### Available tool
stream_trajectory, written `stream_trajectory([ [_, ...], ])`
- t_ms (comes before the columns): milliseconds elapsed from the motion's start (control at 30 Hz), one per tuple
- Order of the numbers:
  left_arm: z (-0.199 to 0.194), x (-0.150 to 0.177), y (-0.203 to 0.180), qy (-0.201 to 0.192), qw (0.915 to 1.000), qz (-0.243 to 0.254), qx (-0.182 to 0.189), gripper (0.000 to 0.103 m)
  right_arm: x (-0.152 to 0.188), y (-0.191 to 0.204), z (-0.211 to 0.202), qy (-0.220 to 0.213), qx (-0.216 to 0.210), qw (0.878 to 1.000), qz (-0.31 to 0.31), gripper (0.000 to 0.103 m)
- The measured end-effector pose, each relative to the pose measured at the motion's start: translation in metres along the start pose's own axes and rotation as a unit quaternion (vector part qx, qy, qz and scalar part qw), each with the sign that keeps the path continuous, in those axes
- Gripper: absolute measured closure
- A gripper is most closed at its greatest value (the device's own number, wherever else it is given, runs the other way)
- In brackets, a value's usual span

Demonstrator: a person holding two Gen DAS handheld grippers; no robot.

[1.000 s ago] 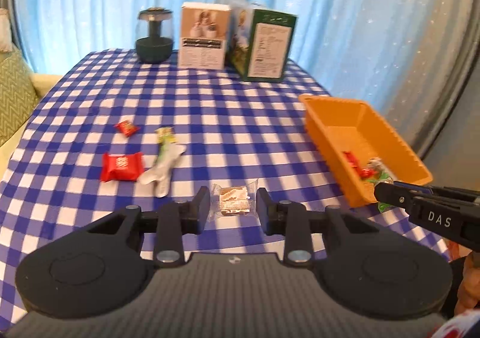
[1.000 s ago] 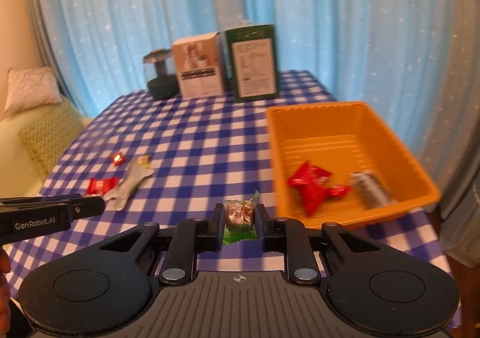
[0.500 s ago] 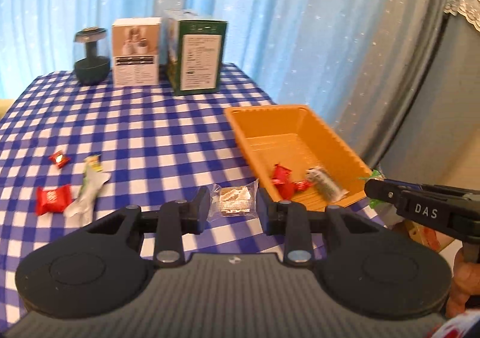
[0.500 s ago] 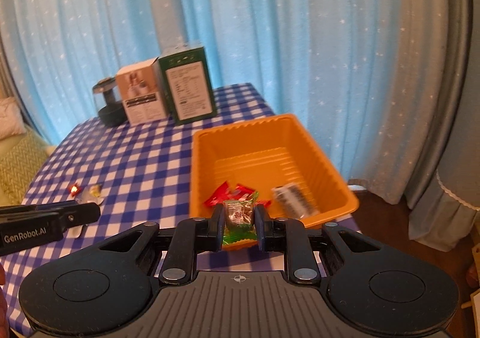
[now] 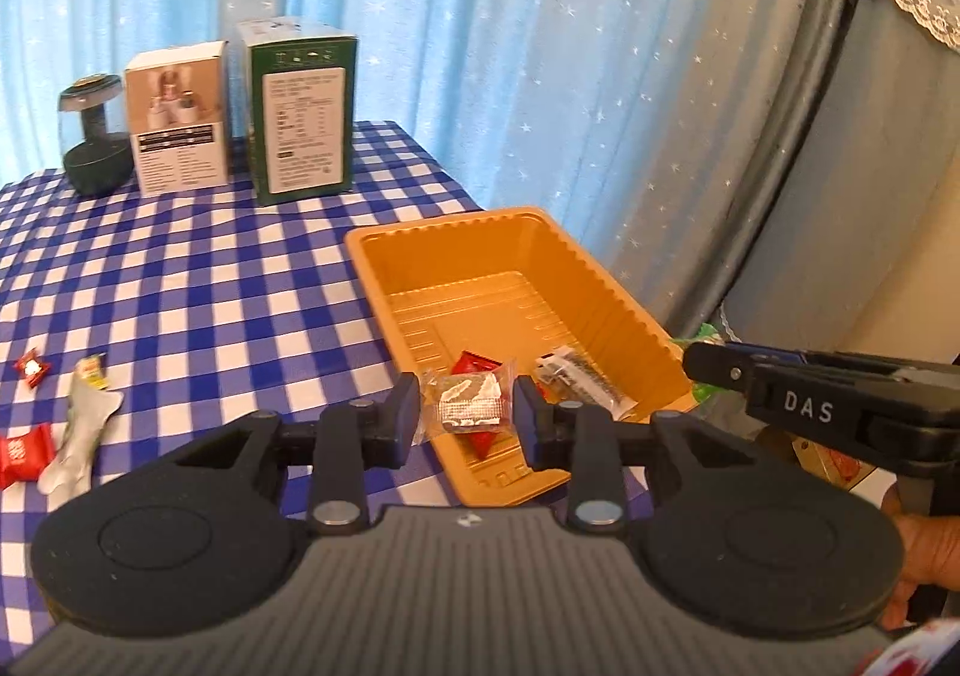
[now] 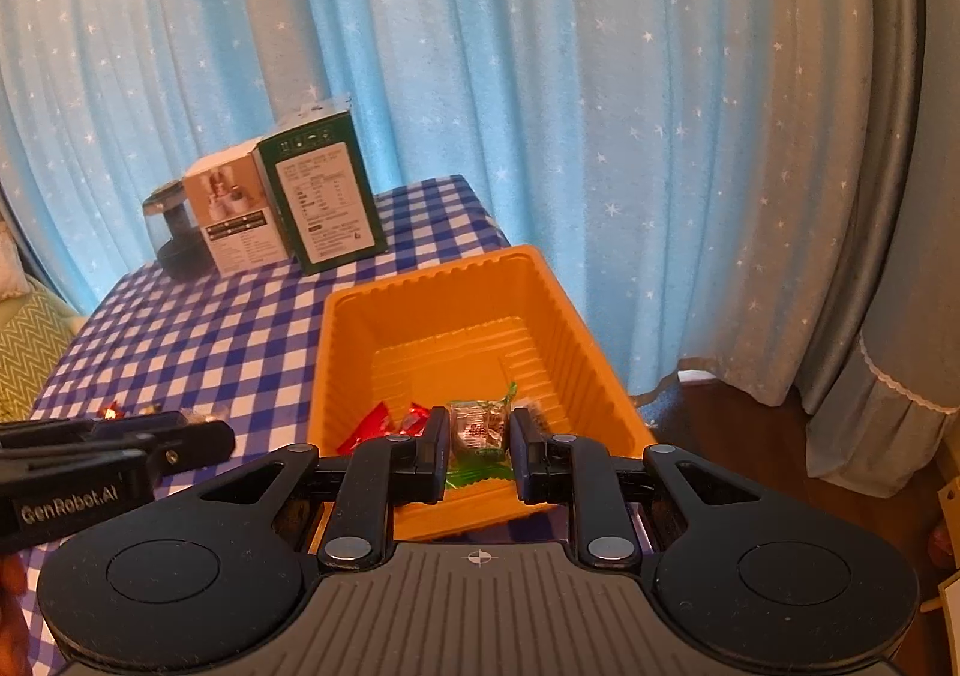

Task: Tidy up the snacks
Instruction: 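Carry both snacks over the orange tray and open both tools to drop them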

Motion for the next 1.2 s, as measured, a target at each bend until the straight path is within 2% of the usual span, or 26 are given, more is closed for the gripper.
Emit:
stream_trajectory([
  [467,0.053,-0.005,-0.019,0.038,0.9989,0.005,0.026,0.073,-0.017,-0.022,0.031,0.008,-0.004,1.0,0.014,0.082],
  [700,0.067,-0.01,-0.021,0.044,0.9988,0.004,0.02,0.068,-0.017,-0.024,0.037,0.01,-0.005,1.0,0.013,0.082],
  [1200,0.042,0.002,0.029,0.032,0.9981,-0.05,-0.013,0.066,-0.017,-0.017,0.046,0.018,-0.02,1.0,0.01,0.082],
])
Point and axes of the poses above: each gripper's, at about its wrist camera, not at the fingertips, and z roughly the way its jaws point, y to its left, x to its underside, the point moved 3 cm from there along z, roughly the way its jaws point, and after that the axes turned 7 degrees about -x, right-handed, at the moved point
